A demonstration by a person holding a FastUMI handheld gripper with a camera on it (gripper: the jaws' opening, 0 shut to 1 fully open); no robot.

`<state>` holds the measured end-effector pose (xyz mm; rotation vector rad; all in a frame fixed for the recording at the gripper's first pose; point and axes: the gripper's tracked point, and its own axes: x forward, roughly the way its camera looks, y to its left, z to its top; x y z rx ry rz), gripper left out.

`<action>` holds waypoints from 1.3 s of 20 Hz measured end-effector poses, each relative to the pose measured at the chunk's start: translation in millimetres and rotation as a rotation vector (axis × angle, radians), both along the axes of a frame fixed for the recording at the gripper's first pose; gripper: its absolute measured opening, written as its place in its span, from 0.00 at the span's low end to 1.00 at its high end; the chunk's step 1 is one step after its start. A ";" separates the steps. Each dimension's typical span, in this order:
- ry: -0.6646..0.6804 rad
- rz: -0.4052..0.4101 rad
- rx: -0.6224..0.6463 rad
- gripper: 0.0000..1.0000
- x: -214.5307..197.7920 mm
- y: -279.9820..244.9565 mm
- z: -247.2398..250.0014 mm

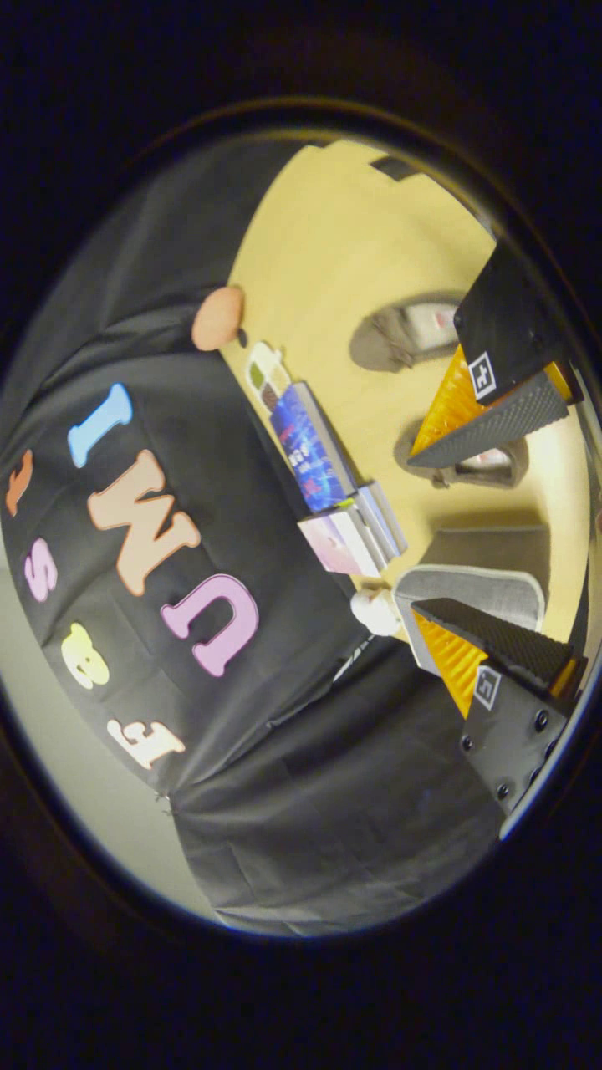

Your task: Open the storage box then place both shoes into the box .Put the left shoe in first, then the right shoe, with the right side of both shoes facing outward in a uniform manner.

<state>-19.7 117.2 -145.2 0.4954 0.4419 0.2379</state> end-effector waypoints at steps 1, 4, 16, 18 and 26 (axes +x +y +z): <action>0.033 0.007 0.050 0.98 -1.0 5.7 -6.4; 0.124 0.018 0.215 0.99 -5.5 18.7 -25.2; 0.402 0.081 0.667 1.00 -34.5 73.6 -81.7; 0.441 0.095 0.684 1.00 -37.1 83.3 -93.3; 0.507 0.129 0.819 1.00 -41.9 107.9 -109.6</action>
